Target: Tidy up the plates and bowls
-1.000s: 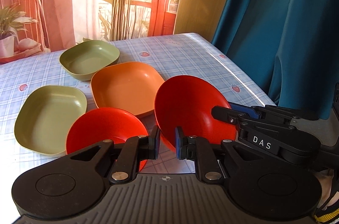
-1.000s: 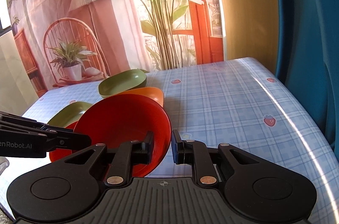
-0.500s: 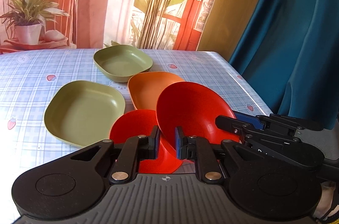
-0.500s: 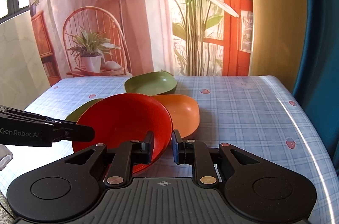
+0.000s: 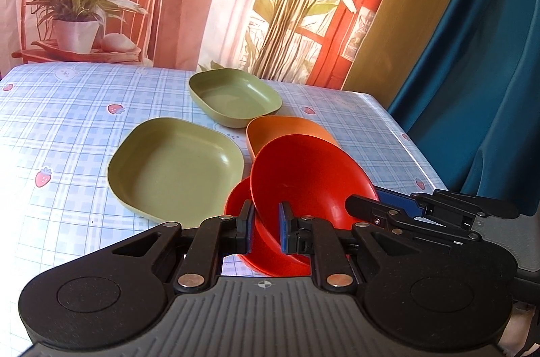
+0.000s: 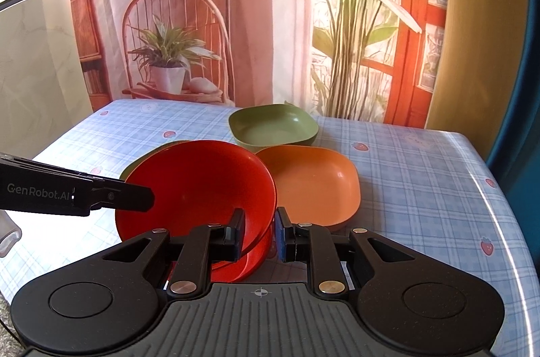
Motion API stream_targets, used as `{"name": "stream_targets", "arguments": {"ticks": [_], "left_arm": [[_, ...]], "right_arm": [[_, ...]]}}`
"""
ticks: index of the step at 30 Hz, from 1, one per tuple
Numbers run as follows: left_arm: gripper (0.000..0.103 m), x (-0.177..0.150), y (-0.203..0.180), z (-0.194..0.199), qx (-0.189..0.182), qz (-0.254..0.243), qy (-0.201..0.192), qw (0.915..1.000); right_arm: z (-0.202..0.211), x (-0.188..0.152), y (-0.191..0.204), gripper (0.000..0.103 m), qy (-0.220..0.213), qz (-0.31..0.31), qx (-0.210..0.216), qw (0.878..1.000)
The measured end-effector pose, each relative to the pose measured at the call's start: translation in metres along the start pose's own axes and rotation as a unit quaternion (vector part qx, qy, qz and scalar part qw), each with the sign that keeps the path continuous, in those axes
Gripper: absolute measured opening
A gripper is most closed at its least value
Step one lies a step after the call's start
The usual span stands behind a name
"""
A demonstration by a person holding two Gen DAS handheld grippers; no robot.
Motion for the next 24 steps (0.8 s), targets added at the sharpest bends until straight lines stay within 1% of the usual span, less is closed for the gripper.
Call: {"name": "stream_targets", "arguments": {"ticks": [8,24], "left_arm": [[0.016,-0.005,0.008,-0.001,0.006,0.010,0.005,0.9999],[0.016,-0.007,0.011,-0.007,0.017,0.015,0.019,0.9996]], "right_arm": [[-0.007,-0.003,0.007,0.019,0.011,0.006,0.006,1.000],[-0.018,-0.006,0.009,0.019,0.025,0.003,0.018,1.000]]}}
Point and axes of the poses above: each gripper's, at about its wrist camera, not at the fingertips, and z roughly against the way its jaws point, y to its left, x to its top, the point moved 5 cm from there along -z, roughly the way its jaws point, and after that the axes turned 5 degrees about -z, right-handed, at the moved point
